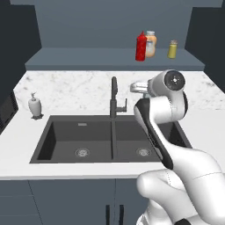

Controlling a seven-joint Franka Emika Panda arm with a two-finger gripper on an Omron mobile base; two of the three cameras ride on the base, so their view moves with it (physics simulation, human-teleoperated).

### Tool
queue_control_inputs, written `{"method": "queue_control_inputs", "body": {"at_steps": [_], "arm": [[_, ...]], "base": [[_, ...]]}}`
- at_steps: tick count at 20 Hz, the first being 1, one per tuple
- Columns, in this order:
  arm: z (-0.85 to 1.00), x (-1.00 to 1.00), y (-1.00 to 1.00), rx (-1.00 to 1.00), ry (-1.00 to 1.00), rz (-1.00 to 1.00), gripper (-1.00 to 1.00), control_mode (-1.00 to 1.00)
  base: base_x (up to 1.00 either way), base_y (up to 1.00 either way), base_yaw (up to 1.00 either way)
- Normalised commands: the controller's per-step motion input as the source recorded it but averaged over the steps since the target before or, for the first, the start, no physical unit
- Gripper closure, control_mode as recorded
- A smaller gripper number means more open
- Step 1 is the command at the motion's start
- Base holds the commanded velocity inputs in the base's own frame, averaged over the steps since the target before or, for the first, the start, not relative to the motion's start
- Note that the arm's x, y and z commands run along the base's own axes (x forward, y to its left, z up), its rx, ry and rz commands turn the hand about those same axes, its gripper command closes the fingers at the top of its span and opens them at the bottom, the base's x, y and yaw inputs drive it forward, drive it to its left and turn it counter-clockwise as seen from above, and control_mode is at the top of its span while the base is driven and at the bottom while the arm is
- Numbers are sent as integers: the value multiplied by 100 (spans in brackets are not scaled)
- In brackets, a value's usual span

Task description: Put the shaker and condiment bottle from the counter next to their counterparts in the cabinet.

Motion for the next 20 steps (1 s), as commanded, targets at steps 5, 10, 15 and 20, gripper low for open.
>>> {"method": "queue_control_inputs", "body": {"at_steps": [5, 10, 15, 20], "arm": [[35, -18, -13, 0, -5, -3, 100, -100], [40, -17, -25, 1, 0, -3, 100, -100], [39, -16, -20, 1, 0, -3, 100, -100], [19, -21, 0, -5, -5, 0, 100, -100]], "base": [[0, 0, 0], [0, 0, 0], [0, 0, 0], [0, 0, 0]]}}
